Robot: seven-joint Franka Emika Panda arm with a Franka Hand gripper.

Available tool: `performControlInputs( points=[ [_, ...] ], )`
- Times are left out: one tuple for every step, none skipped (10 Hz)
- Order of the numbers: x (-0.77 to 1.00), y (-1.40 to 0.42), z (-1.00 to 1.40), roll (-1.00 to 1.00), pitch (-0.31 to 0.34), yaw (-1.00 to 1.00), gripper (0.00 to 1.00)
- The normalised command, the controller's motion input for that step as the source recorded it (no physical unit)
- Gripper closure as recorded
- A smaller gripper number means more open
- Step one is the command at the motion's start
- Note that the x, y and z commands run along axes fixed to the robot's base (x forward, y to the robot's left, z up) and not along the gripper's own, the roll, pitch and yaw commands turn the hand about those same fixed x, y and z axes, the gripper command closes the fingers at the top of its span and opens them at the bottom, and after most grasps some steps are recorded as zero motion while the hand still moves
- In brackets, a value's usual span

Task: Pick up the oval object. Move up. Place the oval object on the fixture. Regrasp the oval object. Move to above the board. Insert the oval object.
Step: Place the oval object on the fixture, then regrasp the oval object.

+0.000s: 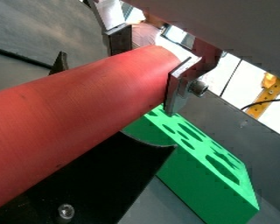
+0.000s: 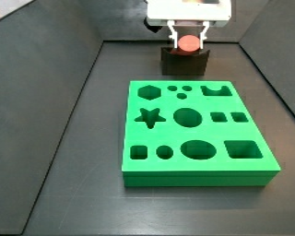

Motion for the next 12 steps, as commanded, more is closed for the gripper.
performControlInputs(
  points=[
    [0.0,0.0,0.0,0.0,0.0,0.0,0.0],
    [0.0,0.0,1.0,-0.03,-0.046,-0.03,0.0],
    [-0.01,0.0,1.0,-0.02,-0.048,-0.02,0.0],
    [-0.01,0.01,1.0,-0.02,-0.054,-0.01,0.0],
    [-0.02,0.0,1.0,-0.02,-0.065,0.02,0.0],
    [-0.04,0.0,1.0,-0.03,-0.073,0.04,0.0],
    [-0.04,0.0,0.87,-0.03,-0.078,0.05,0.0],
    [-0.05,0.0,0.74,-0.04,-0.077,0.06,0.0],
    [-0.05,0.0,0.49,-0.05,-0.076,0.07,0.0],
    [-0.05,0.0,0.3,-0.05,-0.072,0.08,0.0],
    [-1.0,0.0,0.0,0.04,0.057,0.01,0.0],
    [-1.0,0.0,-0.02,0.03,0.058,0.01,0.0]
  ],
)
